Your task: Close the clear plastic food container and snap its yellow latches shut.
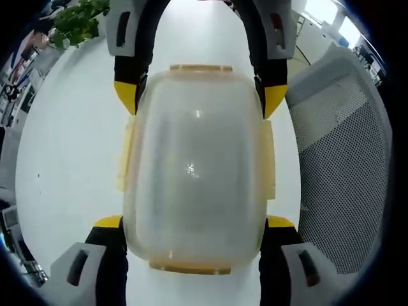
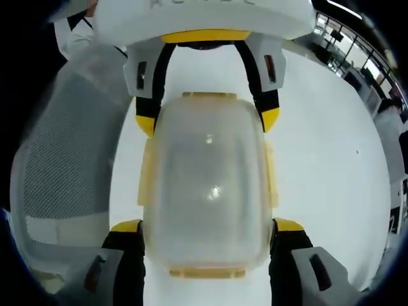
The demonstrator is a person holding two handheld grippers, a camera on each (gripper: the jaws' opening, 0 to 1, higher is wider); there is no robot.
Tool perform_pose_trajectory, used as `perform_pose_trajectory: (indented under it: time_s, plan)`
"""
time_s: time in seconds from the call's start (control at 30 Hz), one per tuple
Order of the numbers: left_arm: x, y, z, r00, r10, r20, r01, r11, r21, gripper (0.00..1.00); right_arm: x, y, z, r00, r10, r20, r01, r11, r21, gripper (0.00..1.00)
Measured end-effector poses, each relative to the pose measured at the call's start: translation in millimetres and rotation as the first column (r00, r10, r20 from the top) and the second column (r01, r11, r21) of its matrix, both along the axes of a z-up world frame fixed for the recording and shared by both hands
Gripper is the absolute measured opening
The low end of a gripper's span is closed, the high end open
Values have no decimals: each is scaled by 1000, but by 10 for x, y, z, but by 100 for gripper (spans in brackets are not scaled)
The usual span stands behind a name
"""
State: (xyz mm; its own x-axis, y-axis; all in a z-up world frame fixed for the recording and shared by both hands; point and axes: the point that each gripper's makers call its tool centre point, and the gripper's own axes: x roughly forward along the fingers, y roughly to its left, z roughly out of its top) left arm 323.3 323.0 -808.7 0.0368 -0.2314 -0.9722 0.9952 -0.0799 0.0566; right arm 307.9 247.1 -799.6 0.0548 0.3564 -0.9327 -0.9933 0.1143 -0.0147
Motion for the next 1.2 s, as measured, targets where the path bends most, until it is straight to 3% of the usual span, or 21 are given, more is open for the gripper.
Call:
perform_pose_trajectory:
  time_s: [1.2]
  plan:
    - [-23,268,-14,1000,16,0,-16,1000,22,86,-6,270,-5,1000,1,4,-1,1000,6,81]
